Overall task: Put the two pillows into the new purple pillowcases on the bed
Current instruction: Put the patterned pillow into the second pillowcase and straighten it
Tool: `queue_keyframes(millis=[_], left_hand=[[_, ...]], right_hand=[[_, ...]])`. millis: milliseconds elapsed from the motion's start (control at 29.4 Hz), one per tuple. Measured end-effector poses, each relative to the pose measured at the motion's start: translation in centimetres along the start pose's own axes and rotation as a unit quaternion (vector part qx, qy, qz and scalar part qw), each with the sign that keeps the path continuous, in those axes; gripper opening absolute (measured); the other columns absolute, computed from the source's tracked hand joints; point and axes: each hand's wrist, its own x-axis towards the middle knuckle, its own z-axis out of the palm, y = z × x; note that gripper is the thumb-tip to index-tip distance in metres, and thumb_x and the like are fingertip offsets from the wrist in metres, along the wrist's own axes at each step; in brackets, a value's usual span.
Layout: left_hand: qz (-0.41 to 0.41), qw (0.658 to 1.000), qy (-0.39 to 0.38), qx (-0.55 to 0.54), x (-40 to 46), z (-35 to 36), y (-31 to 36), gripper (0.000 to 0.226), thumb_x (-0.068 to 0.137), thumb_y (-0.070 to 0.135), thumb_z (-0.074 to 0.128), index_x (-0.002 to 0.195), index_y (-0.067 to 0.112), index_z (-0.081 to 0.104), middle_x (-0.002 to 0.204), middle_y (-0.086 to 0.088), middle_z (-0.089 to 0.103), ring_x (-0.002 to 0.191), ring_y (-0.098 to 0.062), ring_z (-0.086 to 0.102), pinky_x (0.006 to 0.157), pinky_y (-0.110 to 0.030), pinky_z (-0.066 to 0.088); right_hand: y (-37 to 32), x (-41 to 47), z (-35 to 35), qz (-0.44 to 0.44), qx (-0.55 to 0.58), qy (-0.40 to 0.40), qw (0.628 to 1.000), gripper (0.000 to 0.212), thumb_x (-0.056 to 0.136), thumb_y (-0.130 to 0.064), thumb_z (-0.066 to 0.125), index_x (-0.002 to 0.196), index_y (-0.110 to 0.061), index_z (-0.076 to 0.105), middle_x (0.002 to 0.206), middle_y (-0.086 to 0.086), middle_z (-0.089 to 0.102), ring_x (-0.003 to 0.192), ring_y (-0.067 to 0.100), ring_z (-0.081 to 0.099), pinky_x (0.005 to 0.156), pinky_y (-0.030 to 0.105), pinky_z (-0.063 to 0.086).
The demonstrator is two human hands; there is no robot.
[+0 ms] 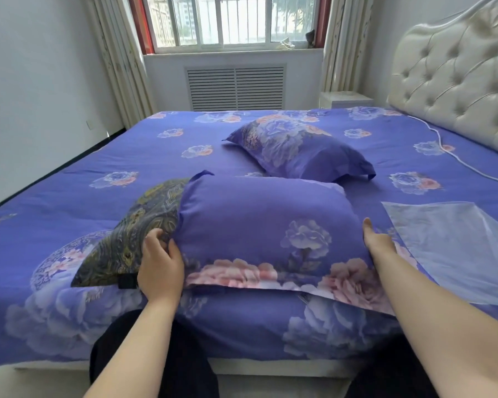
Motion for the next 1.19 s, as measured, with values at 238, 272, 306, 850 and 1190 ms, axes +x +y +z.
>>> queue_keyframes(millis=[238, 272, 306, 850, 1190], left_hand=[[0.273, 0.919, -0.167, 0.231, -4.7, 3.9, 1.8, 0.115, 0.05, 0.074, 0.065, 0.148, 0.032, 0.022, 0.156, -0.003, 0.02, 0.142, -0.036, 0.016, 0.101, -0.069, 0.02], [0.261, 0.917, -0.173, 0.245, -4.2, 4.1, 1.3, 0.118, 0.05, 0.061, 0.075, 0.149, 0.031, 0.019, 0.157, -0.005, 0.018, 0.142, -0.036, 0.017, 0.102, -0.068, 0.021], [0.244, 0.925, -0.157, 0.245, -3.6, 4.0, 0.8, 0.112, 0.056, 0.042, 0.079, 0.149, 0.029, 0.018, 0.157, -0.009, 0.02, 0.142, -0.035, 0.02, 0.103, -0.065, 0.023], [0.178, 0.979, -0.049, -0.083, 12.7, -3.4, 19.3, 0.046, 0.068, 0.019, 0.032, 0.093, 0.0, 0.066, 0.095, -0.028, 0.066, 0.091, -0.043, 0.059, 0.078, -0.041, 0.041], [-0.113, 0.887, -0.275, -0.354, 15.7, -3.3, 19.3, 0.02, 0.097, 0.007, 0.042, 0.091, 0.013, 0.06, 0.075, -0.001, 0.053, 0.079, -0.017, 0.053, 0.056, -0.015, 0.045]], right_hand=[[1.4, -1.4, -1.3, -0.134, -0.098, -0.054, 0.985, 0.054, 0.102, -0.043, 0.024, 0.141, -0.01, 0.042, 0.15, 0.012, 0.035, 0.141, 0.028, 0.025, 0.113, 0.036, 0.019], [1.5, -1.6, -1.4, -0.128, -0.077, -0.077, 0.986, 0.054, 0.101, -0.045, 0.027, 0.142, -0.013, 0.041, 0.151, 0.008, 0.034, 0.142, 0.025, 0.023, 0.114, 0.036, 0.019], [1.5, -1.8, -1.5, -0.11, -0.024, -0.105, 0.988, 0.054, 0.099, -0.047, 0.033, 0.142, -0.015, 0.041, 0.149, 0.004, 0.037, 0.142, 0.021, 0.025, 0.113, 0.035, 0.023], [-14.3, -1.4, -9.9, -0.252, 0.62, -0.124, 0.732, 0.017, 0.089, -0.036, 0.057, 0.097, -0.021, 0.06, 0.087, -0.004, 0.067, 0.088, 0.012, 0.06, 0.081, 0.028, 0.047], [-26.3, -1.3, -6.8, -0.492, -0.046, 0.136, 0.859, 0.071, 0.088, -0.064, 0.039, 0.149, -0.034, 0.02, 0.159, 0.002, 0.014, 0.146, 0.023, 0.013, 0.117, 0.048, 0.014]])
